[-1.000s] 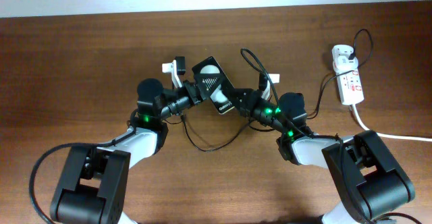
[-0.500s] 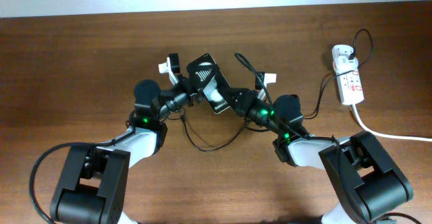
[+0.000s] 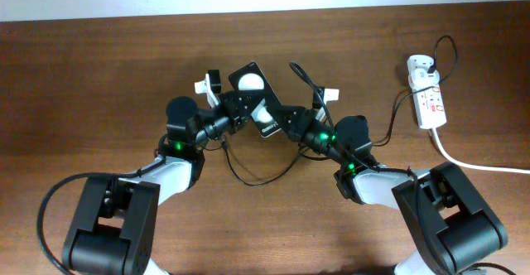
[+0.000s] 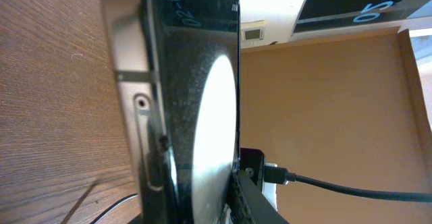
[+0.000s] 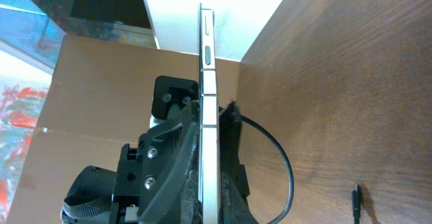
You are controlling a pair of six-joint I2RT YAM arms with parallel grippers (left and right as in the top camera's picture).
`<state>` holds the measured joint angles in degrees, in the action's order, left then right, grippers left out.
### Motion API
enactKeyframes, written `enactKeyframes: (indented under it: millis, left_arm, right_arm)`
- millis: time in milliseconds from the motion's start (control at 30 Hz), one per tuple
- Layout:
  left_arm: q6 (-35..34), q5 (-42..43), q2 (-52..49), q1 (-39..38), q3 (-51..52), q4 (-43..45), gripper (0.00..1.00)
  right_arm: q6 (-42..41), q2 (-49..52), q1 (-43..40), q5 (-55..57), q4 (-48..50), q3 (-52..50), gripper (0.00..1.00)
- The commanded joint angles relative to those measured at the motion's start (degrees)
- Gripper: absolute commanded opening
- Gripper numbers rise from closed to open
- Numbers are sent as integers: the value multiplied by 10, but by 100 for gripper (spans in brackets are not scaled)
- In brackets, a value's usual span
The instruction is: Plug charger to phone and switch on socket
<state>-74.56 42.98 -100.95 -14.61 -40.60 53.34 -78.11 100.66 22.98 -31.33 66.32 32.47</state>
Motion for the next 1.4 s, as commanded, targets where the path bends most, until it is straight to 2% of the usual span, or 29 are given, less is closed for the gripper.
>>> enactKeyframes:
  millis: [0, 67, 100, 133, 200, 233, 267, 333, 433, 533, 600, 700, 800, 900, 967, 1033, 1133, 1200, 1367]
  left_arm:
    - [24, 38, 5, -6, -7, -2, 14]
    - [24, 38, 5, -6, -7, -2, 7]
    - [24, 38, 5, -6, -7, -4, 1]
    - [24, 38, 5, -6, -7, -4, 0]
    - [24, 38, 5, -6, -7, -4, 0]
    - [23, 38, 5, -5, -7, -4, 0]
    - [22, 44, 5, 0, -7, -7, 0]
    - [20, 59, 5, 16, -7, -36, 0]
    - [19, 92, 5, 40, -7, -97, 0]
    - [11, 110, 5, 47, -7, -153, 0]
    - [10, 115, 5, 47, -7, -191, 0]
    - [-8, 137, 5, 47, -10, -200, 0]
    - [-14, 139, 5, 47, -35, -200, 0]
    - [-26, 151, -13, 53, -87, -229, 0]
    - [-26, 217, -72, 64, -161, -243, 0]
    - [-39, 280, -118, 66, -219, -243, 0]
    - [-64, 329, -138, 65, -241, -263, 0]
    - [-124, 358, -138, 65, -241, -301, 0]
    - [-226, 405, -138, 65, -241, -301, 0]
  right_arm:
    - [9, 2, 5, 1, -10, 1, 4]
    - [12, 2, 5, -7, -9, 1, 6]
    - [20, 2, 5, -24, -9, 1, 33]
    - [66, 2, 4, -47, -3, 1, 43]
    - [105, 2, -9, -100, 15, 1, 59]
    - [109, 2, -25, -140, 42, 1, 76]
    - [108, 2, -44, -183, 76, 1, 86]
    - [108, 1, -71, -235, 100, 1, 95]
    - [145, 0, -103, -290, 21, -4, 97]
    - [241, 0, -118, -292, -160, -5, 99]
    - [288, -1, -118, -273, -243, -5, 99]
    - [317, -17, -118, -268, -283, -7, 99]
    - [383, -59, -118, -243, -374, -7, 99]
    - [491, -166, -117, -132, -575, -7, 99]
    - [562, -248, -117, -42, -711, -7, 99]
    - [596, -279, -117, 13, -786, -7, 99]
    - [599, -279, -76, 82, -811, -7, 99]
    - [599, -279, -55, 96, -804, -7, 99]
    - [596, -279, -54, 102, -805, -7, 99]
